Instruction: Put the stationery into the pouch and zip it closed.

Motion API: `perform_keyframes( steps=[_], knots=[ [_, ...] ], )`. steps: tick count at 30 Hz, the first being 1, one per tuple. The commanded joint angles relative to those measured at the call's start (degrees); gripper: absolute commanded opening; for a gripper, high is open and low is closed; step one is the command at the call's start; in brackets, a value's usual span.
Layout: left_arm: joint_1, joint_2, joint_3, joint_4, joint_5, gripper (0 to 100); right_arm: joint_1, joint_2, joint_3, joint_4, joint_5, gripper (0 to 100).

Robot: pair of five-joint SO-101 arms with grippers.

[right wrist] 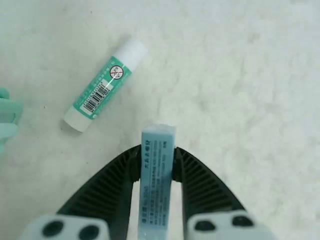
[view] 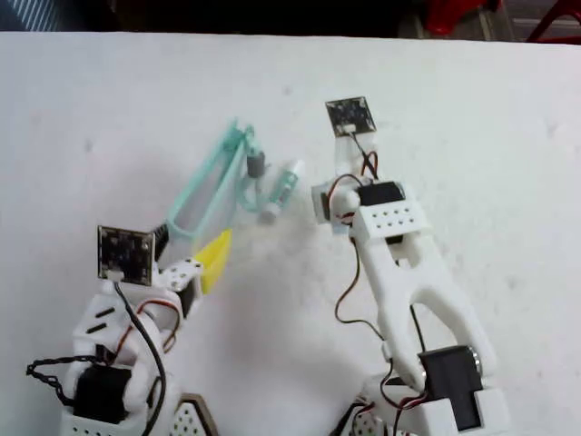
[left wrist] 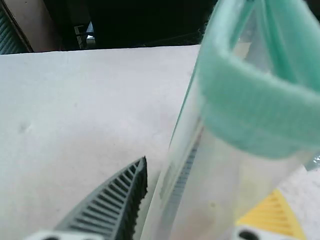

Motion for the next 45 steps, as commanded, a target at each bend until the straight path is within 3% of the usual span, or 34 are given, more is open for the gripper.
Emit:
perform_keyframes(
  steps=[1,36,41,45],
  knots=[
    [0.7,0.0,-2.6,0.1,0.2,29,0.1,-2.3,-0.3,-0.8,0.0,1.7],
    [0.6,0.0,-2.6,0.1,0.2,29,0.4,-2.8,-1.1,-0.9,0.0,1.7],
    [0.6,0.0,-2.6,0.1,0.2,29,0.7,-9.4,-5.9,-0.4,0.0,1.7],
    [0.7,0.0,-2.6,0.1,0.2,29,-3.3,-20.7,-10.4,0.4,0.0,1.7]
  ],
)
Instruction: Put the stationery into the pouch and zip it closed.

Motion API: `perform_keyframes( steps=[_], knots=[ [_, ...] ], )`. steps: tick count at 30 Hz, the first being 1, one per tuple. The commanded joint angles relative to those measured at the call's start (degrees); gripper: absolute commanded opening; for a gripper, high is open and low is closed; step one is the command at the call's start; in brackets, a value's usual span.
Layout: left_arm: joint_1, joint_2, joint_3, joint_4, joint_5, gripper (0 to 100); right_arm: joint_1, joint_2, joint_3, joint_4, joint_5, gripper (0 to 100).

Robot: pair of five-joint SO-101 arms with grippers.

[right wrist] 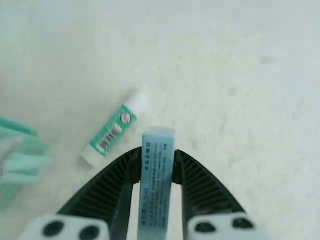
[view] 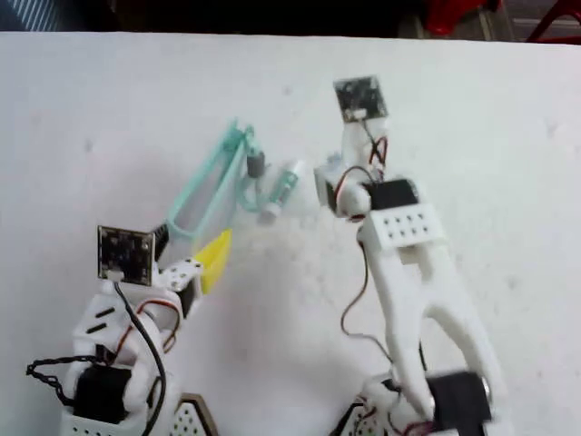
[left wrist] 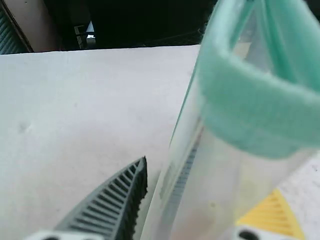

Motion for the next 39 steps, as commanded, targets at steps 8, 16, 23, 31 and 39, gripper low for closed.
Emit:
perform_keyframes(
  steps=[8,16,23,31,39],
  knots=[
    [0.7,0.0,-2.6,0.1,0.2,29,-15.3,-28.5,-14.4,0.7,3.7,1.6],
    [0.7,0.0,-2.6,0.1,0.2,29,-29.8,-30.5,-14.0,-4.3,4.1,1.6],
    [0.7,0.0,-2.6,0.1,0.2,29,-32.0,-30.8,-4.5,-8.9,2.0,1.6],
    [0.6,0.0,-2.6,0.1,0.2,29,-32.7,-30.5,5.0,-17.8,1.6,1.6],
    [0.5,0.0,-2.6,0.1,0.2,29,-33.0,-30.5,10.0,-24.6,1.6,1.6]
  ],
)
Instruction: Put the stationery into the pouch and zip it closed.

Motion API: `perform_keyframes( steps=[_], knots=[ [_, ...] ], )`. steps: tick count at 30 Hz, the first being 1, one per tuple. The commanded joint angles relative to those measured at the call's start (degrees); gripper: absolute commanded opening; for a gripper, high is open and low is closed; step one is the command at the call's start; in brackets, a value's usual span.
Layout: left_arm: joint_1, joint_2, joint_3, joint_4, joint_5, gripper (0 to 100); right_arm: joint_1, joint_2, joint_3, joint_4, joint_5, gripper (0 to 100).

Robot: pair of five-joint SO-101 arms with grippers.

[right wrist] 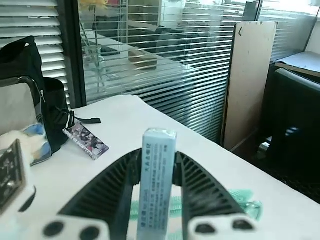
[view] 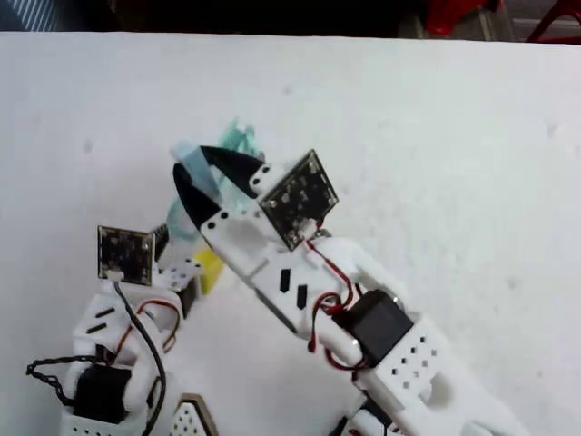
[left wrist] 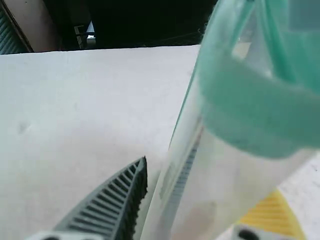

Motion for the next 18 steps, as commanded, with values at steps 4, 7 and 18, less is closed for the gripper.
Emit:
perform_keyframes(
  steps=[4,7,18],
  knots=[
    [0.5,0.0,-2.6,0.1,0.2,29,-1.4,-0.7,-0.1,-4.1,-0.1,1.6],
    [0.5,0.0,-2.6,0.1,0.2,29,-1.4,0.8,-0.4,-4.5,-0.1,1.6],
    [0.4,0.0,-2.6,0.1,0.3,29,-1.4,5.1,-0.2,-5.1,-0.4,1.6]
  ],
)
